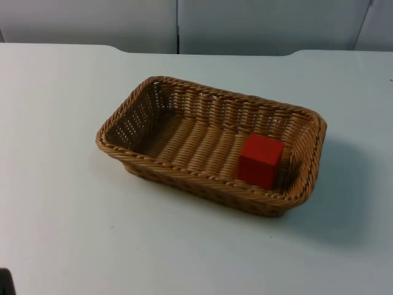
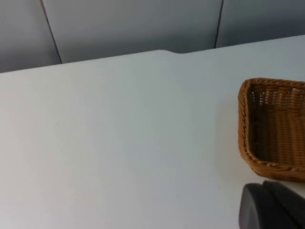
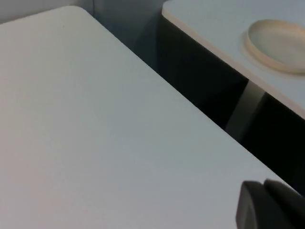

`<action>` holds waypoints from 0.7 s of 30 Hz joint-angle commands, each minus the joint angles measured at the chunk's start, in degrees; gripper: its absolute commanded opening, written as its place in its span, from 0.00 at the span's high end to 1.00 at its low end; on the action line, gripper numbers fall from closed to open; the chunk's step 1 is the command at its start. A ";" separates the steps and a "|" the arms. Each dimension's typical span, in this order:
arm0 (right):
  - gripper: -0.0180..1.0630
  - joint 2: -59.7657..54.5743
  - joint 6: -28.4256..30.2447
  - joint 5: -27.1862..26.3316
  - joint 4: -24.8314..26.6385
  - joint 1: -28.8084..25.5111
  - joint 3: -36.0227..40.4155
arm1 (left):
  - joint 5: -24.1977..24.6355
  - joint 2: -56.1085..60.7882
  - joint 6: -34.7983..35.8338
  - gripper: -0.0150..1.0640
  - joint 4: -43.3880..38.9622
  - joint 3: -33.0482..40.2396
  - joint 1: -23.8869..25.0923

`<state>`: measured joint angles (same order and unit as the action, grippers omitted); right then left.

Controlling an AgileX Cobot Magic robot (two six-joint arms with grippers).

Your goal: Pick up the basket with the left hand and place the cube into the basket with the right hand.

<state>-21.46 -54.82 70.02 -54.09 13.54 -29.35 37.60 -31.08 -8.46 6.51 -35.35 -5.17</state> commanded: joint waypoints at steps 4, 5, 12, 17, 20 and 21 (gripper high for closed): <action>0.94 0.04 -12.24 -0.05 -0.84 -1.47 -0.35 | -1.08 0.23 0.11 0.99 0.61 0.22 -0.76; 0.94 0.04 -12.24 -0.05 -0.84 -1.47 -0.35 | -1.08 0.23 0.11 0.99 0.61 0.22 -0.76; 0.94 0.04 0.91 -20.94 -5.74 -1.47 -1.13 | -0.78 0.23 -0.17 0.99 0.42 0.22 -2.63; 0.94 0.04 34.02 -44.14 17.01 -1.47 -1.44 | -0.23 0.23 -0.17 0.99 0.42 0.22 -2.63; 0.94 0.04 51.08 -49.47 28.32 -1.47 -1.44 | -0.11 0.33 -0.45 0.99 0.42 0.22 -2.63; 0.94 0.04 57.88 -50.18 31.82 -1.47 -1.53 | 0.03 0.33 -0.58 0.99 0.42 0.22 -2.63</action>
<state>-21.46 -4.05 22.34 -25.72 12.56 -30.36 37.31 -31.08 -8.89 6.51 -35.35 -7.43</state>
